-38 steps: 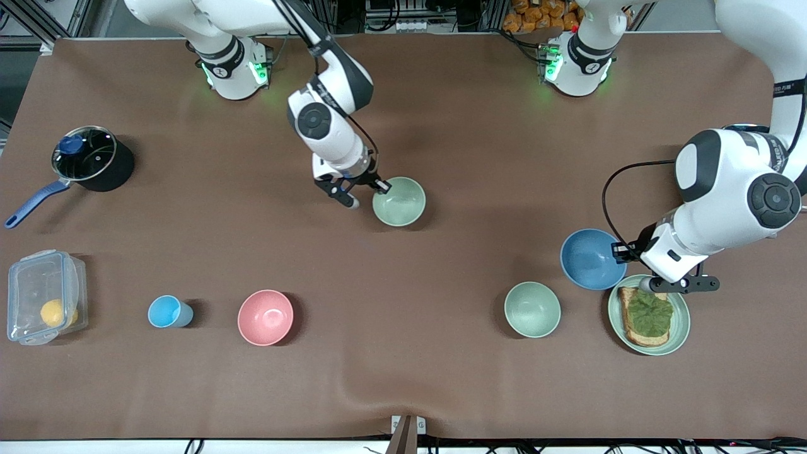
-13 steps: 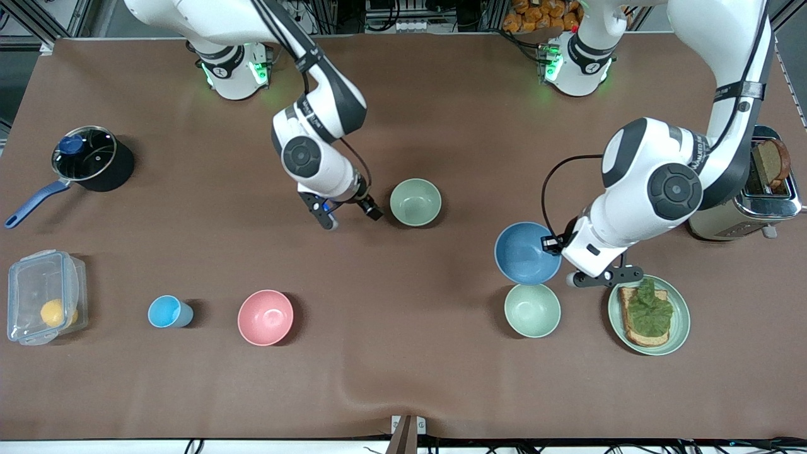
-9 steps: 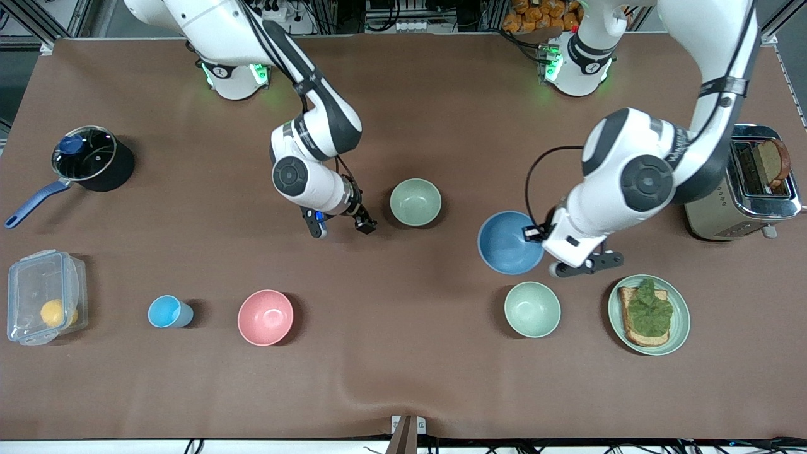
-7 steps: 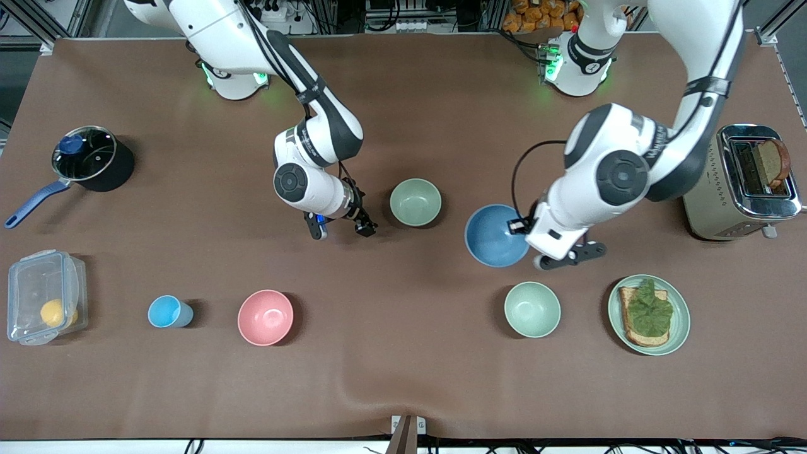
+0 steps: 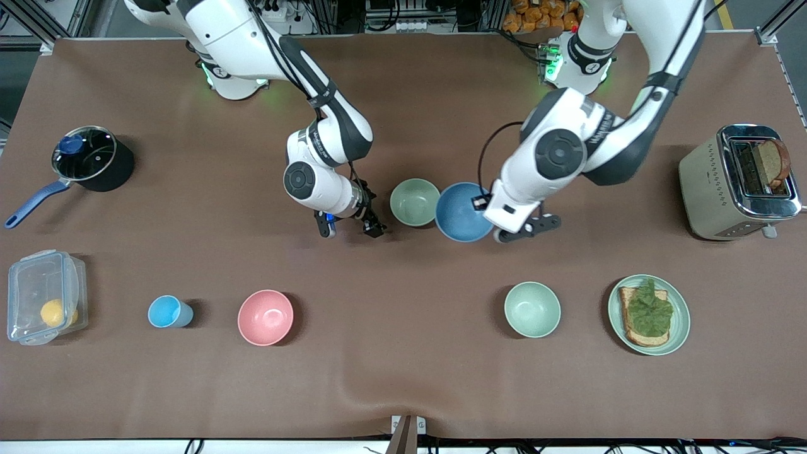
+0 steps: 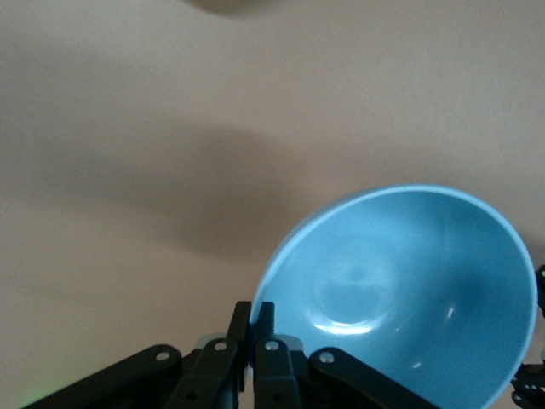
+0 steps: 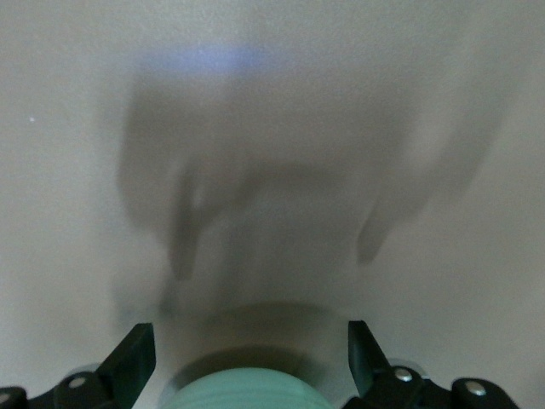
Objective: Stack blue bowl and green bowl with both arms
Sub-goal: 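Carry the blue bowl with the left gripper over the green bowl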
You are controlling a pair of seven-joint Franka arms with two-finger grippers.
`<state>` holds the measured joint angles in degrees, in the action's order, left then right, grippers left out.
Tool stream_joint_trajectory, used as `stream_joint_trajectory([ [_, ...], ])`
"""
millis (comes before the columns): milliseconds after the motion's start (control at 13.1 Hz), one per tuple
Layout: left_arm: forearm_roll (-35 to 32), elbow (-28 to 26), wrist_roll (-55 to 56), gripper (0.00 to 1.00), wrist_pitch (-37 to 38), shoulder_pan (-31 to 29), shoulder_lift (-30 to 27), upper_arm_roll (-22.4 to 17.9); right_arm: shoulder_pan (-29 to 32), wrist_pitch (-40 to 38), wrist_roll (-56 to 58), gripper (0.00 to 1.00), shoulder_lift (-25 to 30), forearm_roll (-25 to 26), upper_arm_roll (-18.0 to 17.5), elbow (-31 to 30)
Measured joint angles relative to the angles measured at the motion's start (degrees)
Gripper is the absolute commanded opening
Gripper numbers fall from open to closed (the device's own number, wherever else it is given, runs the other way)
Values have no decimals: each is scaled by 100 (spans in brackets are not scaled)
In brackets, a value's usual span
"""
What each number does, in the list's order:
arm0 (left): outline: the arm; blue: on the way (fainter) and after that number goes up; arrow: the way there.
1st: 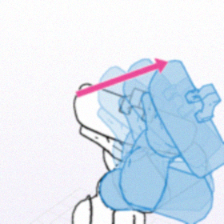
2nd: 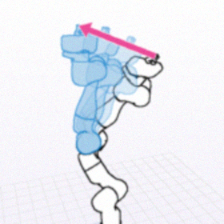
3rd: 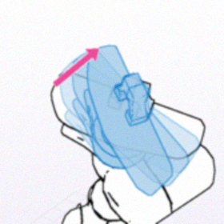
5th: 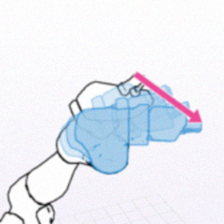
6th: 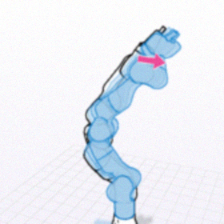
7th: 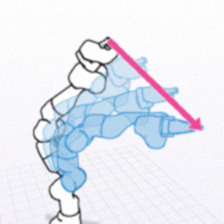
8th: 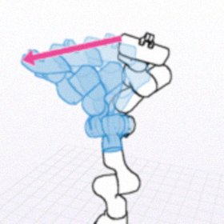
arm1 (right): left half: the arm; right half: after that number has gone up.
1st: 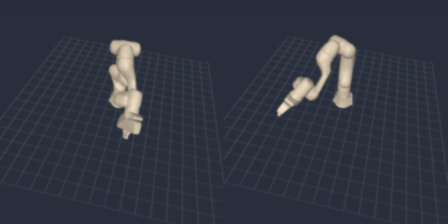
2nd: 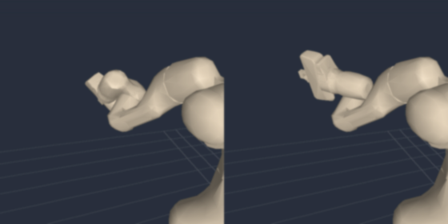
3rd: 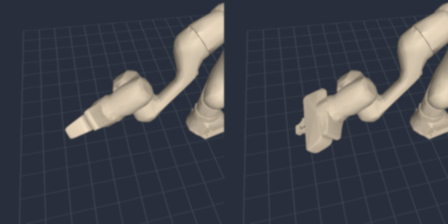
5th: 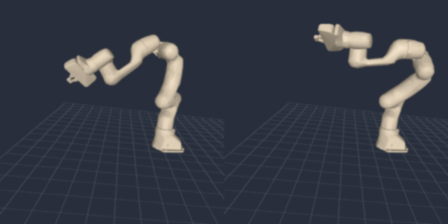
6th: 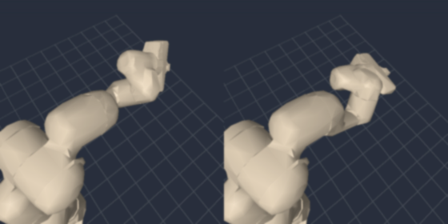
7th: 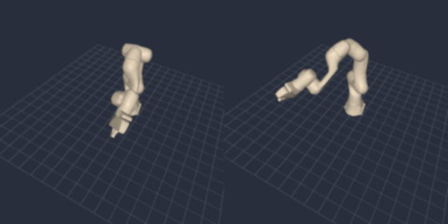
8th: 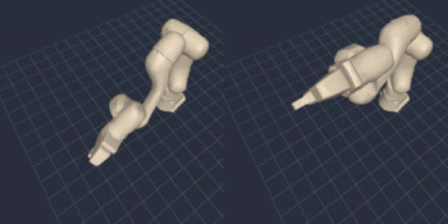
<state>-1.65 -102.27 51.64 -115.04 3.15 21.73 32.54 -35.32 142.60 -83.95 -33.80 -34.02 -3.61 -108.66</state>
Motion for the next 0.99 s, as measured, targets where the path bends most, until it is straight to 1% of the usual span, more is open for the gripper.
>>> stream_joint_trajectory([
  [152, 0, -314, 268, 0, -435, 5, 0, 183, -6, 4, 0, 100, -13, -19, 0, 0],
  [305, 0, -516, 453, 0, -704, 78, 1, 308, -11, 4, 0, 100, -14, -38, 0, -2],
  [610, 0, -811, 822, 0, -1284, 450, 89, 326, -11, 4, -1, 100, -20, -50, 0, -5],
  [990, 0, -1057, 839, 0, -1839, 582, 235, 325, -14, 4, -2, 100, -30, -52, 0, -49],
])
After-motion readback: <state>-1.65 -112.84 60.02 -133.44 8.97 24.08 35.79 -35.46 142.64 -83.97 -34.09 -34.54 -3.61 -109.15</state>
